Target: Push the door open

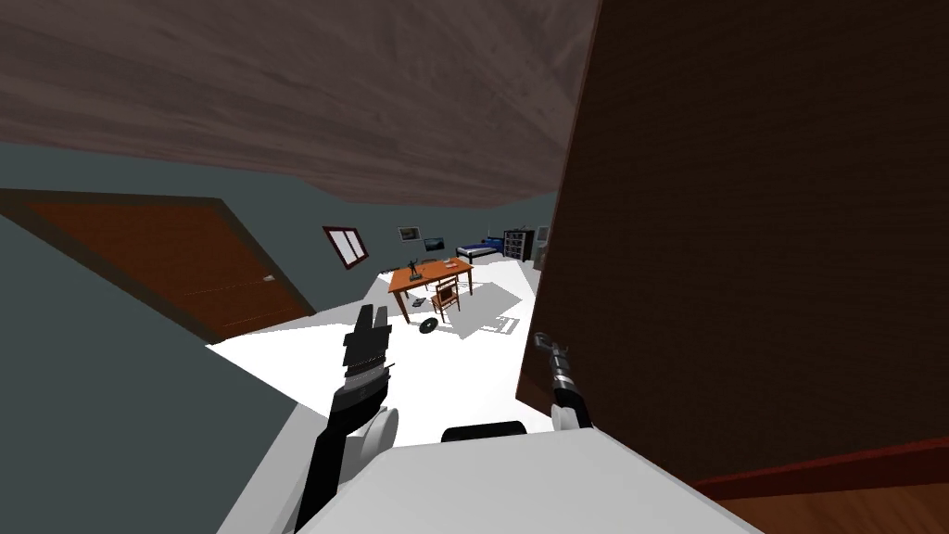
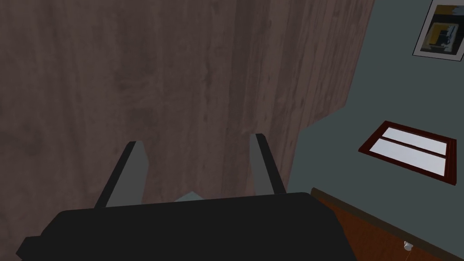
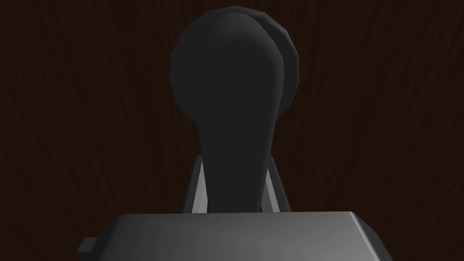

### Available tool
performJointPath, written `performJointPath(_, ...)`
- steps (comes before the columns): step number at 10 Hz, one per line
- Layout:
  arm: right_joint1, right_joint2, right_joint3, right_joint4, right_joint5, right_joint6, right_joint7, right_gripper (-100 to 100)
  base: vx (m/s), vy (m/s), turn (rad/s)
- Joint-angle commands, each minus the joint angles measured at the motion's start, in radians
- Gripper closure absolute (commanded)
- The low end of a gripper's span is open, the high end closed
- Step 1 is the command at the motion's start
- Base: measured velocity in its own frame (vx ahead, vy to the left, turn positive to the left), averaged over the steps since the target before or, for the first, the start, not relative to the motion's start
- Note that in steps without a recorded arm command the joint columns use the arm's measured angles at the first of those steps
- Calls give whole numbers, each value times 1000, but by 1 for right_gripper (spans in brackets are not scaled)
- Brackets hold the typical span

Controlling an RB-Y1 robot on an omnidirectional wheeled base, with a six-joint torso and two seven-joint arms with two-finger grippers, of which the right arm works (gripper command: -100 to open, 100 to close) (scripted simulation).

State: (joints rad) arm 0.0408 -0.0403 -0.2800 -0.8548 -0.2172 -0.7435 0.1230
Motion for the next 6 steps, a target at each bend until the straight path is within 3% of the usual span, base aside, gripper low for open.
performJointPath(1,-5,10,-11,-1,-7,-2,3,100,158,55,-54)
performJointPath(3,1,-8,-29,-1,-16,-4,8,100,91,23,-46)
performJointPath(6,2,-14,-58,-1,-33,-5,18,100,208,7,-47)
